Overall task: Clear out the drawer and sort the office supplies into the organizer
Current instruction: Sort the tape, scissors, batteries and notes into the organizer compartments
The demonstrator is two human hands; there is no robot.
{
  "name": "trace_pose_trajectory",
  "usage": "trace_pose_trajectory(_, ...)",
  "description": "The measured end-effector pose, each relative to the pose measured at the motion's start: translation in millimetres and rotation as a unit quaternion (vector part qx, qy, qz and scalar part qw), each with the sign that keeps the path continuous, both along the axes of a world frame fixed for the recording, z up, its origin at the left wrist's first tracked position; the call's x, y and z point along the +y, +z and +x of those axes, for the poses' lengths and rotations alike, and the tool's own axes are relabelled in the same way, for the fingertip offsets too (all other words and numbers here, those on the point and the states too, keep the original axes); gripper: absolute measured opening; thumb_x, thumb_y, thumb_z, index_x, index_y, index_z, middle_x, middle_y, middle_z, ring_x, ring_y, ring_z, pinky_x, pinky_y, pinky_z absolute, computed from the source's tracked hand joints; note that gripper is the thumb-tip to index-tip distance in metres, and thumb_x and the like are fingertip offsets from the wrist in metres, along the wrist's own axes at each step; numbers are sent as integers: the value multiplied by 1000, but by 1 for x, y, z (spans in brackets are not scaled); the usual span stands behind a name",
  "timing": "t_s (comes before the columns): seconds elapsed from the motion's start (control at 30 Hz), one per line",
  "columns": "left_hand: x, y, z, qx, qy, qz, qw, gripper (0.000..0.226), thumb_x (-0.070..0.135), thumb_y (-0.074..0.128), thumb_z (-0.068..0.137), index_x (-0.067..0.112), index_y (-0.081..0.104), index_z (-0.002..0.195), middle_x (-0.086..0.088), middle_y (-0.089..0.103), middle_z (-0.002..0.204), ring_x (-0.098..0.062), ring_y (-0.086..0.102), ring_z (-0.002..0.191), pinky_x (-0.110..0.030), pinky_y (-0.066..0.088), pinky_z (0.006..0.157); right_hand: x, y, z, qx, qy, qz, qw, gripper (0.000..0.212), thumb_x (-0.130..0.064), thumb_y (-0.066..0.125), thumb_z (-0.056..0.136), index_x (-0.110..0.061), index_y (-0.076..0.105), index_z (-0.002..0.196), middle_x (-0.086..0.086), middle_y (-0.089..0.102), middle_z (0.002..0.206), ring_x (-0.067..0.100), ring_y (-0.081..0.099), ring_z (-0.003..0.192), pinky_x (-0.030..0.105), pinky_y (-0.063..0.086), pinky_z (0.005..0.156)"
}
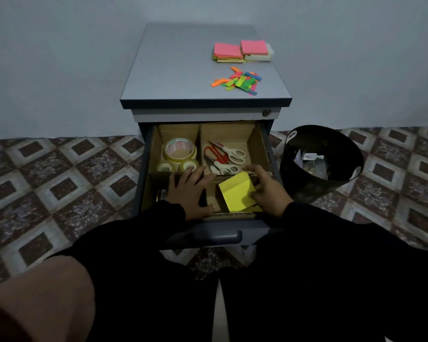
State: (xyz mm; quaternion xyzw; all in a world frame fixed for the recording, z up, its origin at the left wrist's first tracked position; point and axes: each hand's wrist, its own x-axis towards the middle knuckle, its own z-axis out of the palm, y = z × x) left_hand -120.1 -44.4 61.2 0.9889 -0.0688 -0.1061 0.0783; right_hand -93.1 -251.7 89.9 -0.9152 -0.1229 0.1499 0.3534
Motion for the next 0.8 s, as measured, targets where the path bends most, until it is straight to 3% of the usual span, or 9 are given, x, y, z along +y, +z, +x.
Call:
trace_pose_trajectory(0.2, 6, -5, -2, -10, -8, -7, 1000, 82, 48, 55, 83, 38, 7, 148, 4, -8, 158, -19, -10, 145, -56, -8, 111, 15, -10, 0, -3, 15, -19, 1000, 44, 8, 50, 83, -13, 41, 121, 8, 54, 93, 30, 58, 95, 30, 41, 75)
trace_pose_trajectory(0.33, 10, -6, -3, -18, -17, -9, 1000, 79, 48, 53, 84, 37, 9, 148, 6, -5, 158, -18, -8, 145, -56, -6, 112, 22, -17, 6, 0, 6, -26, 1000, 42, 9, 52, 81, -12, 42, 116, 15, 58, 93, 31, 58, 89, 36, 45, 75)
trace_pose_trajectory(0.47, 12, -8, -3, -26, -20, -13, 999, 78, 50, 52, 85, 36, 9, 148, 7, -4, 158, -17, -6, 145, -56, -4, 113, 27, -28, 12, 19, -4, -37, 999, 34, 10, 56, 79, -14, 38, 96, 12, 55, 88, 26, 56, 84, 28, 40, 71)
trace_pose_trajectory(0.67, 12, -11, -4, -38, -19, -33, 999, 77, 50, 53, 84, 36, 12, 148, 8, 0, 157, -17, -5, 145, -56, -3, 113, 28, -37, 17, 92, -31, -22, 995, 29, 12, 55, 77, -16, 47, 77, 1, 51, 69, 22, 54, 72, 36, 52, 72)
trace_pose_trajectory(0.8, 12, -12, -4, -42, -18, -38, 998, 79, 50, 54, 82, 36, 12, 148, 8, 1, 157, -16, -4, 145, -55, -4, 113, 27, -40, 20, 147, -58, 1, 987, 33, 15, 59, 74, -16, 48, 77, 6, 55, 71, 18, 53, 62, 31, 52, 58)
